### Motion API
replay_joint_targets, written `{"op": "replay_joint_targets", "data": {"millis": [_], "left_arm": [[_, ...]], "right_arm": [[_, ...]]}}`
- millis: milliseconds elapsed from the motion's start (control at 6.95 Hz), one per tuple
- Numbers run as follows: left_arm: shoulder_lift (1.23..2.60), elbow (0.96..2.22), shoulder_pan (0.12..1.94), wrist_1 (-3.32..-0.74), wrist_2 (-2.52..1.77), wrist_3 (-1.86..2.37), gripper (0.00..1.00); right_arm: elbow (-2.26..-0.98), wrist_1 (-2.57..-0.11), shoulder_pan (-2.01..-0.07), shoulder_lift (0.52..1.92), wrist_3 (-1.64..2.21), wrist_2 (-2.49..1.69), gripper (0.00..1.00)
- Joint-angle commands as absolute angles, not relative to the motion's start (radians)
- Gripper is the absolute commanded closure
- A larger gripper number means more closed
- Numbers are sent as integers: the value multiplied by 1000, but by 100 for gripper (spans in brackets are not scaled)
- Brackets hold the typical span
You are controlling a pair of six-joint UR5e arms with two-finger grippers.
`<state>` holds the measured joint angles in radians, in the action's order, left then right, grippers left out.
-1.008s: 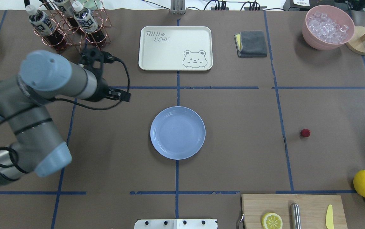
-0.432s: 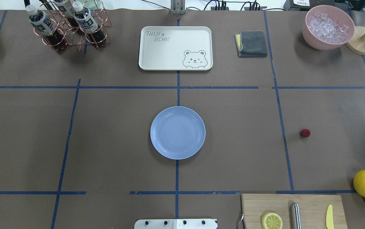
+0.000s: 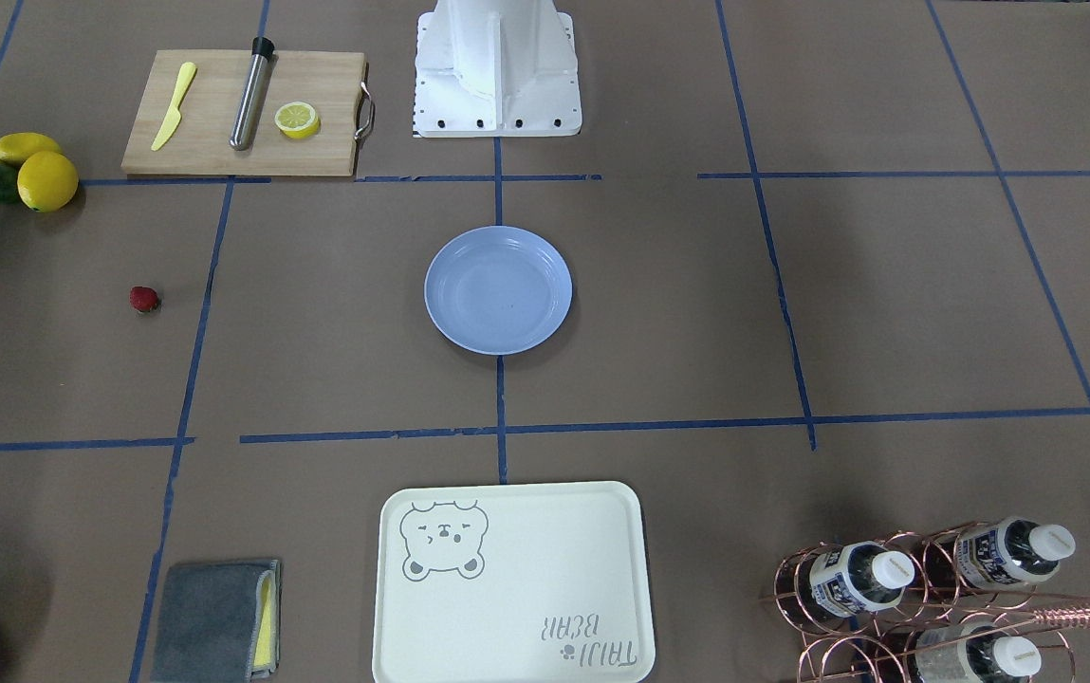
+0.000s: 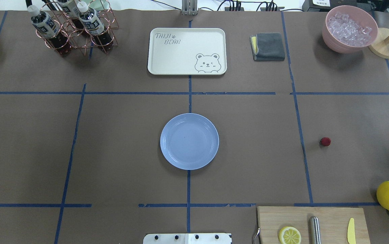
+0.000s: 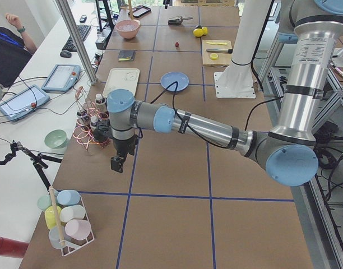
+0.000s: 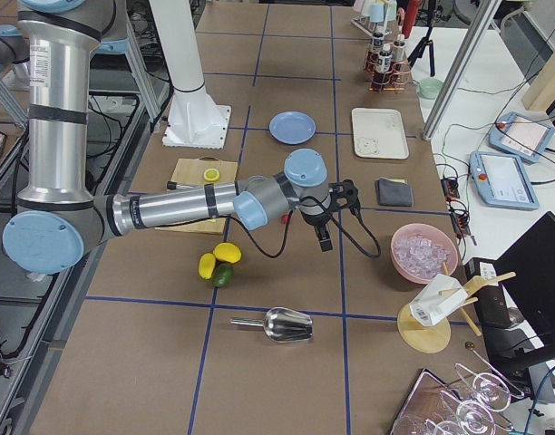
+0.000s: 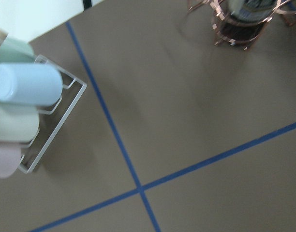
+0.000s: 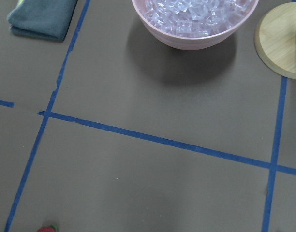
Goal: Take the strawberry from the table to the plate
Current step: 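Release the plate and withdraw the left arm out of view, then move the right gripper over the red strawberry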
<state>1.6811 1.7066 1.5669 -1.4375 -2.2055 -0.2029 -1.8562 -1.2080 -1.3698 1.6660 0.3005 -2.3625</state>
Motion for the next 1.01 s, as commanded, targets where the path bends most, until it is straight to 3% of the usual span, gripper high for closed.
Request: {"op": "replay_joint_targets", "data": {"millis": [0, 576, 864], "left_arm": [[1542, 1716, 1631, -1417, -2361, -252, 0], [1545, 1721, 1628, -1430, -2402, -248, 0], [1543, 1723, 1628, -1431, -2404, -250, 0]], "right_arm": [[-1917, -1207, -1242, 1669, 454, -2332, 0], [-1957, -1025, -774, 1721, 968, -1928, 0], [-1922, -997, -672, 1718, 1018, -1830, 1]]}}
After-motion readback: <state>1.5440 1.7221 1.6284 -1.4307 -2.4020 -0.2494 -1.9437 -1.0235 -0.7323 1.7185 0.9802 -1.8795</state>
